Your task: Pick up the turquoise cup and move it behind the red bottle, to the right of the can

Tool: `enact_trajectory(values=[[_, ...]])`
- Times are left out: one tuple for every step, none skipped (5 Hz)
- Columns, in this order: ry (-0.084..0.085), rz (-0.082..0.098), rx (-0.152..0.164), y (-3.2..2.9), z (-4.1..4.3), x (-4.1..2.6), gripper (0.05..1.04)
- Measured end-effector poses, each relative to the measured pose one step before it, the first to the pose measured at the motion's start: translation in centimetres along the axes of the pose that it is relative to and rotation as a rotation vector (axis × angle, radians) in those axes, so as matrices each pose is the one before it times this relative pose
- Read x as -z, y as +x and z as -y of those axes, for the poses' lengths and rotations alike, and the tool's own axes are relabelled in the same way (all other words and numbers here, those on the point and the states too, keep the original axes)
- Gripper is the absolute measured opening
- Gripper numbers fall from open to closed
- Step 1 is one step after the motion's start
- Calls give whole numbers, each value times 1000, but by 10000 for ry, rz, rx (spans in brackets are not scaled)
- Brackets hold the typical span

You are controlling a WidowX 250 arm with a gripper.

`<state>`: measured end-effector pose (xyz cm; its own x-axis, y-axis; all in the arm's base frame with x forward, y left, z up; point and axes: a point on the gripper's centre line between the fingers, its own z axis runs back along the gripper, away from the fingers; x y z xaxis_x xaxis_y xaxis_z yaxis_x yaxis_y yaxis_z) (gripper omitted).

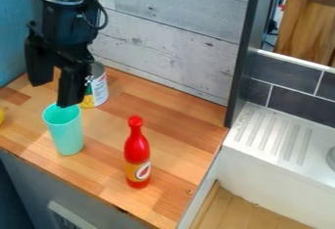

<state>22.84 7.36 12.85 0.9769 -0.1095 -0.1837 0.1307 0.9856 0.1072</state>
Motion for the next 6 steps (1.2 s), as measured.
enact_trajectory(values=[[-90, -226, 36, 0, 123, 572, 1000], [-241, -99, 148, 1262, -246, 1165, 1000], [123, -412, -358, 750, -788, 1159, 1000], [-111, -373, -44, 628, 77, 1596, 1000], [-161, -376, -28, 576, 205, 1424, 1000], [-116, 45, -123, 278, 171, 277, 1000]])
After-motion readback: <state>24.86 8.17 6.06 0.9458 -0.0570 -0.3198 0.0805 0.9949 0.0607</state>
